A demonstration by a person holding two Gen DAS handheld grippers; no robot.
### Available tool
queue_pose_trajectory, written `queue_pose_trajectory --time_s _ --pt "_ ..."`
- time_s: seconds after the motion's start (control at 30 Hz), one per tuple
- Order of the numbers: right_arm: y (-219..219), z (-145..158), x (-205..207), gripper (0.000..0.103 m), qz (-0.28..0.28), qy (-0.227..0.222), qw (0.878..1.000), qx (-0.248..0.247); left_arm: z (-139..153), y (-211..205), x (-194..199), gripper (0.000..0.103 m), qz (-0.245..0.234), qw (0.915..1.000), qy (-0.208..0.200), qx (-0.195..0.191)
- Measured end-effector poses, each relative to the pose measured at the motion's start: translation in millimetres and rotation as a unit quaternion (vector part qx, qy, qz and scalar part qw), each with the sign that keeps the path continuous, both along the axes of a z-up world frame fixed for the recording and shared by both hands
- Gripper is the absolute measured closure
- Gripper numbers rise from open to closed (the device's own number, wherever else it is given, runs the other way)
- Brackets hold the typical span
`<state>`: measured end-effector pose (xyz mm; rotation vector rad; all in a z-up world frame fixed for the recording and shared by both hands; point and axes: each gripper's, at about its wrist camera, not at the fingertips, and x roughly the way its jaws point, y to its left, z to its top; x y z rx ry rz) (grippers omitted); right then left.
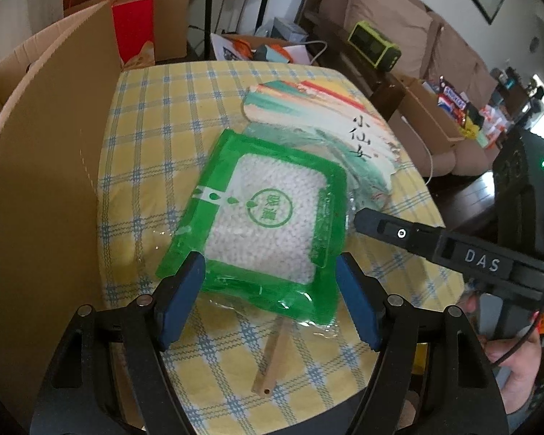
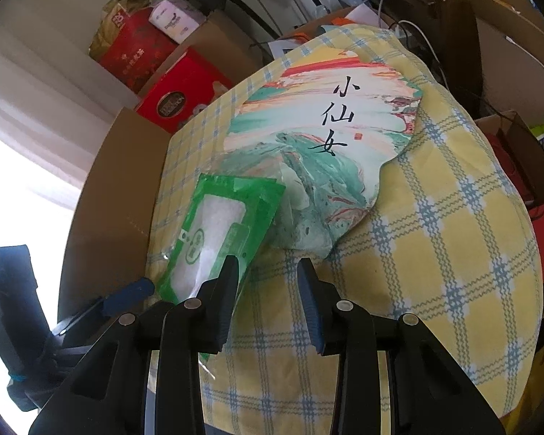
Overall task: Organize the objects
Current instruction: 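Close the right gripper on the edge of the green packet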
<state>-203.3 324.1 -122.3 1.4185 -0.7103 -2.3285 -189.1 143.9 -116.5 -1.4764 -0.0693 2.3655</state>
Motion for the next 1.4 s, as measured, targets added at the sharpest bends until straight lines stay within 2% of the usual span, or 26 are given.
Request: queue_pose_trajectory --time_s 0.17,0.6,0.77,0.83,1.0,1.07,1.13,1.23,1.4 --pt "-5.3 -0.9 -6.6 0.068 0.012 -0.001 1.000 0.007 -7.8 -0.1 -3.0 0.032 0.002 0.9999 0.000 -0.014" --pt "-15.5 -1.1 -10.8 0.068 0.021 0.000 1.000 0.013 -17.8 -1.9 -9.6 0.032 -0.004 0.9999 -0.005 -0.015" --pt "-19.4 -3.6 -12.2 0.068 0.028 -0.005 1.000 -0.009 -18.7 -3.0 -9.1 0.032 -0.008 0.9999 -0.006 -0.010" --pt "-23.3 -3.2 -11.1 0.071 0.037 -0.005 0.999 -0.022 -19.4 -2.5 -8.4 0.032 -0.010 0.9999 -0.005 -0.011" --pt "-37.2 3.0 -9.5 0.072 0.050 0.005 0.999 -0.008 -19.8 -1.3 -7.1 0.032 -0.014 0.9999 -0.003 -0.009" --pt "-40.1 5.0 -10.1 0.075 0.051 0.007 0.999 -0.001 -19.7 -1.4 -6.8 0.032 -0.014 0.9999 -0.004 -0.007" --pt "-41.2 7.3 -9.6 0.089 0.050 0.012 0.999 0.011 -19.7 -1.0 -6.3 0.032 -0.017 0.9998 -0.004 -0.005" --pt "-38.7 11.4 -6.7 0.094 0.054 0.021 0.998 0.009 -17.6 1.4 -5.0 0.032 -0.026 0.9996 -0.006 0.005" --pt "-28.4 18.5 1.9 0.096 0.044 0.031 0.998 0.018 -15.5 8.7 -1.2 0.032 -0.040 0.9988 -0.016 0.023"
